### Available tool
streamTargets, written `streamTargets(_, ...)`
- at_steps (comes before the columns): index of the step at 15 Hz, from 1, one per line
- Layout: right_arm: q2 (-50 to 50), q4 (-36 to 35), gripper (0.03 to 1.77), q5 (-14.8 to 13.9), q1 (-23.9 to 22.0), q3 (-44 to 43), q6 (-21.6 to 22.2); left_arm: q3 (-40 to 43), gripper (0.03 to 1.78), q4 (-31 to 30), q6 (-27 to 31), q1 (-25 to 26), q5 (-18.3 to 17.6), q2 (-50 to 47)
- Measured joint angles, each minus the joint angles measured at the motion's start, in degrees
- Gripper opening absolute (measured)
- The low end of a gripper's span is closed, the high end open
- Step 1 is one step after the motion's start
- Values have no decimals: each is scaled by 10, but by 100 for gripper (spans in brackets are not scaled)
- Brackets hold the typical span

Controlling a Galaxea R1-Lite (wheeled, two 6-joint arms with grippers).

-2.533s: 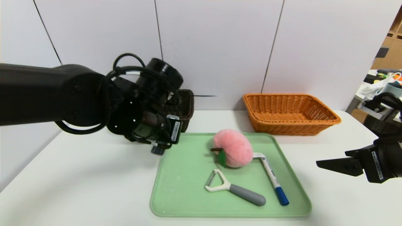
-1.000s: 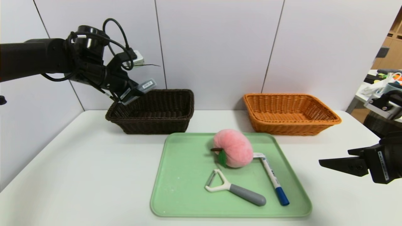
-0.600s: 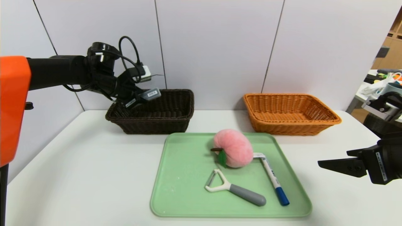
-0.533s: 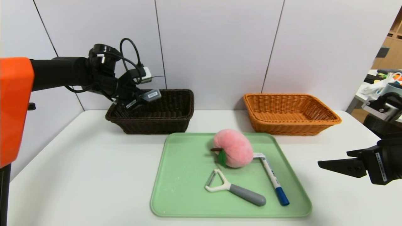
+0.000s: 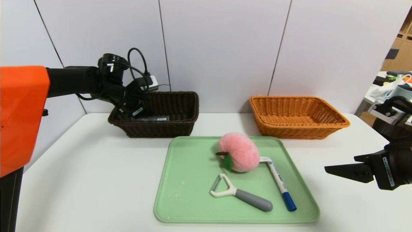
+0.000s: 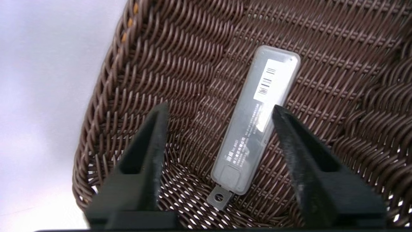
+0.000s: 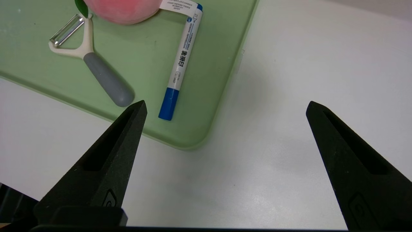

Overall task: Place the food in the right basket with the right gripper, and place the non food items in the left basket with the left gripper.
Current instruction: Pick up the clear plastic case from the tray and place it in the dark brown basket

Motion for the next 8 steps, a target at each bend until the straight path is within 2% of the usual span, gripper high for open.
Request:
streamTargets(2,1,0,171,-1,0,0,1,-1,131,2,-30,0,-1,-9)
streamTargets(5,4,-1,171,-1,0,0,2,-1,143,5,-132,-11,-1,-33)
streamTargets(8,9,-2,171,-1,0,-4,1,3,152,41,-214,-44,-2,-65)
